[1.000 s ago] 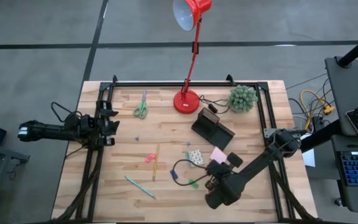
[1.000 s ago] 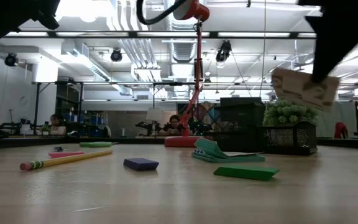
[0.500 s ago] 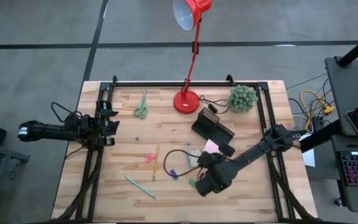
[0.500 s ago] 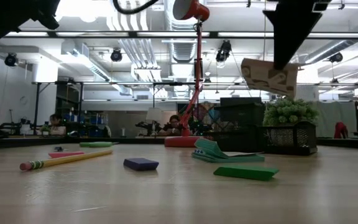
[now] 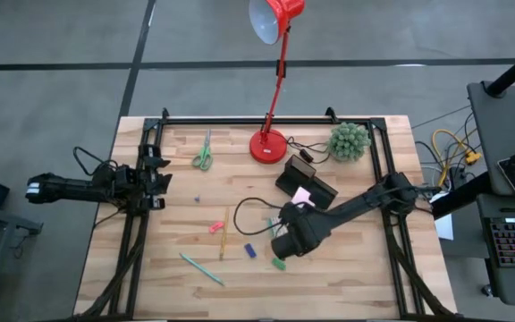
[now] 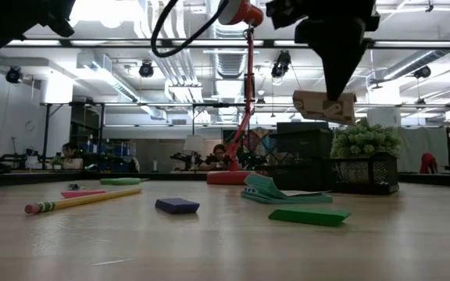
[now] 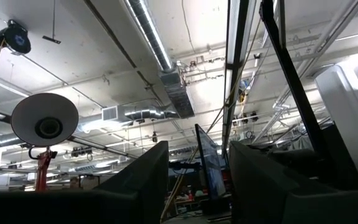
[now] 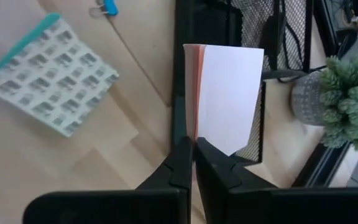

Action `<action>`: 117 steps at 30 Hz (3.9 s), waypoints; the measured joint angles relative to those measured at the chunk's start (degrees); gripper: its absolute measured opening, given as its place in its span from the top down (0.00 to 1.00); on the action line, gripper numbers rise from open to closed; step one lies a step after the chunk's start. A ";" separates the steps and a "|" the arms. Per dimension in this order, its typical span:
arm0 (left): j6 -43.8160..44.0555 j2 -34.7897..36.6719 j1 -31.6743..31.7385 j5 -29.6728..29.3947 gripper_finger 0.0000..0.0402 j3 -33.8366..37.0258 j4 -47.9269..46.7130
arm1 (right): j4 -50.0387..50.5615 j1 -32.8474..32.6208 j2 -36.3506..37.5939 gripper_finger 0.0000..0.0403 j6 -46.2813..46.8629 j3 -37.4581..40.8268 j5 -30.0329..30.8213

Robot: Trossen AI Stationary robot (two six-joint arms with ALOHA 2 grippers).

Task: Pick and place office supplies into organizer
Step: Put the pink sticky note into the desk organizer, then put the blue sticky note into the desk organizer

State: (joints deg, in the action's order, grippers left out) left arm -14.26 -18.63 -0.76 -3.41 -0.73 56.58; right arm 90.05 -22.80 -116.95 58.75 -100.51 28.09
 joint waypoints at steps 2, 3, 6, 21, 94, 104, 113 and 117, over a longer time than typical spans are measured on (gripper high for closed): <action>-0.02 0.00 -0.01 -0.01 0.61 0.00 -0.02 | -0.07 0.77 0.00 0.98 -0.73 0.72 -0.01; -0.02 0.00 -0.01 0.00 0.61 0.00 0.00 | -0.05 1.12 0.00 0.98 -1.00 1.17 -0.02; -0.02 -0.02 -0.01 0.01 0.61 0.00 -0.02 | -0.03 1.75 0.00 0.98 -1.98 3.05 0.01; -0.07 0.05 0.01 -0.01 0.61 0.02 -0.02 | -0.78 3.25 2.16 0.98 -0.25 12.71 -1.02; -0.04 -0.04 0.00 0.00 0.61 0.07 -0.04 | -14.44 6.99 2.21 0.79 1.01 24.66 -2.33; -0.02 -0.04 -0.01 0.01 0.61 0.07 -0.02 | -14.05 6.97 2.19 0.74 0.57 22.24 -2.52; 0.00 -0.04 0.01 -0.01 0.61 0.07 0.00 | -13.65 6.95 2.19 0.74 -0.95 18.29 -2.53; 0.00 -0.04 0.00 0.00 0.61 0.07 -0.02 | -13.37 6.56 2.19 0.75 -0.97 15.46 -2.52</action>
State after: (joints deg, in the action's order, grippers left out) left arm -14.26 -18.68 -0.77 -3.41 -0.67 56.55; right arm 76.68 -16.24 -114.76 57.78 -85.06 25.56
